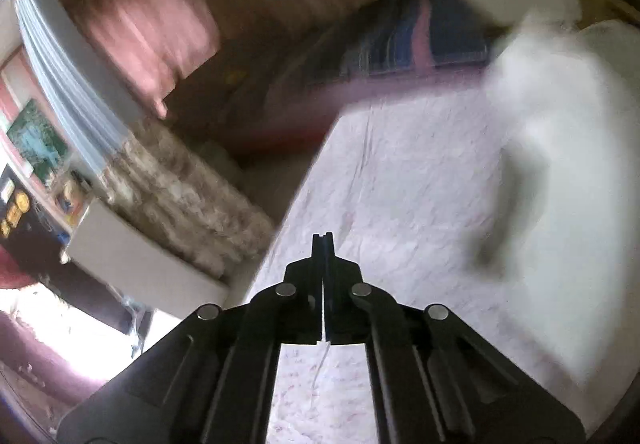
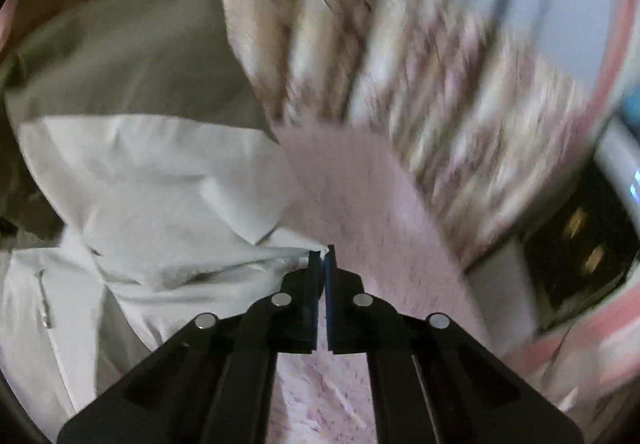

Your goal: Fold large clothes

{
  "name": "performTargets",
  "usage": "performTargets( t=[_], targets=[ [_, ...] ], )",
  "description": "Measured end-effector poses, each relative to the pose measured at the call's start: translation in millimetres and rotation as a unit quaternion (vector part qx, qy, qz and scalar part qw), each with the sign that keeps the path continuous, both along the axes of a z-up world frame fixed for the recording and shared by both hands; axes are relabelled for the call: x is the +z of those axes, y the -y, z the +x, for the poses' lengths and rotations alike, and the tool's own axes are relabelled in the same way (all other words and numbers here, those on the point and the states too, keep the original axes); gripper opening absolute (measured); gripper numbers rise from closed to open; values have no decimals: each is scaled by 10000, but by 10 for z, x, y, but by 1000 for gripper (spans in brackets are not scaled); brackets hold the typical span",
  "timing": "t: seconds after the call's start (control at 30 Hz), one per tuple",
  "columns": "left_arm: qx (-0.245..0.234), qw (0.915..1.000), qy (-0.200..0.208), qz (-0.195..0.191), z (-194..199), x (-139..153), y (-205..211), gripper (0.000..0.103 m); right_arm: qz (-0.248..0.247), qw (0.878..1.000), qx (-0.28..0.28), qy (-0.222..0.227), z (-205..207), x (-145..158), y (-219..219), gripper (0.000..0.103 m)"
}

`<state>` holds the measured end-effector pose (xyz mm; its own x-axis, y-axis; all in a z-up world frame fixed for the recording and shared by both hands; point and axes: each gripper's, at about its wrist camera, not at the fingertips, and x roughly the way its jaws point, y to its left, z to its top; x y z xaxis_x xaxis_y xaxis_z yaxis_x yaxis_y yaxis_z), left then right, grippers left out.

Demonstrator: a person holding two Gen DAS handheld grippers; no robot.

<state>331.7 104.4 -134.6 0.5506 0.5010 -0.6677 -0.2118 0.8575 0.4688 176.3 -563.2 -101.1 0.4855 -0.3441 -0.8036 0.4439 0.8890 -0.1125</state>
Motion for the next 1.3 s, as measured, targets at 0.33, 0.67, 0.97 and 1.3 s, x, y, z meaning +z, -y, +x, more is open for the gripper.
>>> performTargets(
  t=[0.33,0.67,0.97,1.3],
  targets=[
    [-406,9977,142,-530,-524,226,66,60,283,9995,-130,-91,-288,78,121,54],
    [-1556,9834,476,-797,-274,589,938,96,-286,9925,904,773,-241,644,-539,77],
    [-1561,9801,-635,-1052,513,47,1189,18,-173,9965,748,338,327,289,-259,84],
    [-955,9909,204,-925,13,401,375,3,554,9927,-451,969,20,307,557,4]
  ],
)
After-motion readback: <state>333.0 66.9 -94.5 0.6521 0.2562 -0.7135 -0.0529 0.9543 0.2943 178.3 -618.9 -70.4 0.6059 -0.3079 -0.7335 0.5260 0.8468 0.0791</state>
